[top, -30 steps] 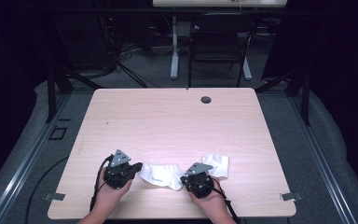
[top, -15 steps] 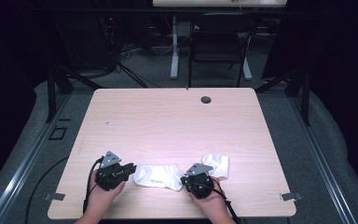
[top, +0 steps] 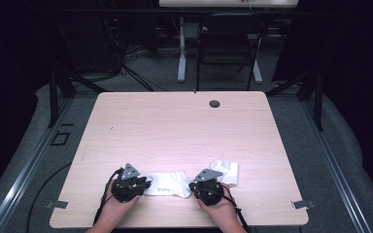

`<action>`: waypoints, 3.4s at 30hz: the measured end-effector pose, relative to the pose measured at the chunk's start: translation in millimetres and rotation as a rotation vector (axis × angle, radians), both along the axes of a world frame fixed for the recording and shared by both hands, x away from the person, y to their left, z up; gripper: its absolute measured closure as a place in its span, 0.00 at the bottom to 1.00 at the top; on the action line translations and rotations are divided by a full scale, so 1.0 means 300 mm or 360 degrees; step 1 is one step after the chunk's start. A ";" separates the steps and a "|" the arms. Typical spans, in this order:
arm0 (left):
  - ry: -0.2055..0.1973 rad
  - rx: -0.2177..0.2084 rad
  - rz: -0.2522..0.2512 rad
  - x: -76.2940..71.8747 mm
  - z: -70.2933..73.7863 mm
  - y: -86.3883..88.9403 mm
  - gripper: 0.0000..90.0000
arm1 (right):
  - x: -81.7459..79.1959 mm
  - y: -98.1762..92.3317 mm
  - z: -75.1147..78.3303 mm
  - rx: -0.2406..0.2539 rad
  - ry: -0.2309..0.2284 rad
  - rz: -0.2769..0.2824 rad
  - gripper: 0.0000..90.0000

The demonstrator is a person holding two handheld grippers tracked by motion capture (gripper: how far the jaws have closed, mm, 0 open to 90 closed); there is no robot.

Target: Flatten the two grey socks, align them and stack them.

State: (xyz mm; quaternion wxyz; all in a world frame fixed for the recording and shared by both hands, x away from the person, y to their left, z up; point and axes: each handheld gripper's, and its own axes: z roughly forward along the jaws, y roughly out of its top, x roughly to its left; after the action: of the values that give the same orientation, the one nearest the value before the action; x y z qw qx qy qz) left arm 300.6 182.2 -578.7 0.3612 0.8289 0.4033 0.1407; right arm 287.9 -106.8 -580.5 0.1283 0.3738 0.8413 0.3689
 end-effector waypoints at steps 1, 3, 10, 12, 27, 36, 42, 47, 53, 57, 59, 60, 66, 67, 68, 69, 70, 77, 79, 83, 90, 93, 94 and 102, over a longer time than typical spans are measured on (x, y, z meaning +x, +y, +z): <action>-0.0007 0.0010 0.0009 -0.004 -0.001 0.002 0.79 | 0.001 0.001 0.000 0.0001 0.0000 -0.0003 0.98; -0.0019 0.0010 0.0012 -0.008 -0.003 0.009 0.79 | 0.002 0.002 -0.002 0.0008 -0.0001 -0.0005 0.98; 0.0017 0.0017 0.0050 -0.012 0.003 0.025 0.79 | -0.005 0.019 -0.003 0.0024 0.0008 0.0014 0.98; 0.0023 0.0012 0.0056 -0.013 0.003 0.029 0.78 | -0.008 0.027 -0.004 0.0029 0.0010 0.0036 0.98; 0.0048 -0.0076 0.0041 -0.032 0.022 0.036 0.67 | -0.038 0.032 0.014 0.0027 -0.0003 0.0081 0.93; -0.0041 -0.0136 0.0031 -0.025 0.052 0.049 0.61 | -0.015 -0.079 0.081 0.0046 -0.0153 -0.0094 0.85; -0.0064 -0.0146 0.0045 -0.012 0.057 0.060 0.61 | 0.014 -0.191 0.097 0.0016 -0.0213 -0.0300 0.84; -0.0061 -0.0158 0.0062 -0.005 0.054 0.063 0.61 | 0.042 -0.252 0.078 0.0027 -0.0151 -0.0444 0.84; -0.0053 -0.0150 0.0047 -0.007 0.052 0.057 0.61 | 0.062 -0.256 0.047 -0.0026 -0.0114 -0.0501 0.83; -0.0041 -0.0134 0.0020 -0.008 0.043 0.045 0.61 | 0.073 -0.238 0.024 -0.0087 -0.0066 -0.0473 0.83; -0.0040 -0.0113 0.0004 -0.007 0.037 0.036 0.61 | 0.077 -0.230 0.015 -0.0097 -0.0056 -0.0452 0.84; -0.0034 -0.0106 -0.0003 -0.006 0.034 0.031 0.61 | 0.077 -0.226 0.014 -0.0087 -0.0058 -0.0454 0.84; 0.0002 -0.0069 -0.0041 -0.006 0.012 0.006 0.62 | 0.077 -0.211 0.013 -0.0061 -0.0038 -0.0419 0.84; 0.0007 -0.0054 -0.0053 -0.007 0.010 0.002 0.62 | 0.077 -0.207 0.012 -0.0053 -0.0037 -0.0413 0.84; 0.0010 -0.0054 -0.0053 -0.009 0.007 -0.004 0.63 | 0.078 -0.203 0.012 -0.0051 -0.0040 -0.0406 0.84; 0.0011 -0.0047 -0.0067 -0.010 0.004 -0.008 0.63 | 0.077 -0.198 0.011 -0.0052 -0.0042 -0.0409 0.85; 0.0024 -0.0048 -0.0075 -0.011 0.001 -0.013 0.64 | 0.077 -0.195 0.011 -0.0044 -0.0039 -0.0395 0.85; -0.0028 -0.0018 -0.0123 -0.045 -0.008 -0.036 0.68 | 0.080 -0.163 0.009 -0.0070 -0.0059 -0.0341 0.84; -0.0025 -0.0016 -0.0122 -0.059 -0.008 -0.044 0.68 | 0.089 -0.152 0.008 -0.0060 -0.0056 -0.0320 0.84; -0.0040 0.0015 -0.0121 -0.073 -0.007 -0.059 0.69 | 0.107 -0.116 0.013 -0.0065 -0.0024 -0.0271 0.85; 0.0037 -0.0010 -0.0119 -0.082 0.003 -0.055 0.72 | 0.135 -0.013 0.010 -0.0046 -0.0030 -0.0157 0.85; 0.0056 -0.0035 -0.0114 -0.082 0.004 -0.052 0.73 | 0.142 0.007 0.013 -0.0025 -0.0029 -0.0160 0.83; 0.0067 -0.0040 -0.0111 -0.081 0.006 -0.051 0.73 | 0.142 0.007 0.021 -0.0042 -0.0045 -0.0154 0.82; 0.0007 -0.0081 -0.0083 -0.068 0.031 -0.031 0.68 | 0.094 0.019 0.063 -0.0004 -0.0086 -0.0085 0.77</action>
State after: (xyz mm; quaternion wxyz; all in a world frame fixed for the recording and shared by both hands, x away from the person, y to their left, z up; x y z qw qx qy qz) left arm 280.2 172.9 -569.3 0.3848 0.8301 0.3858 0.1190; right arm 316.0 -101.2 -561.5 0.1613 0.3857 0.8276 0.3744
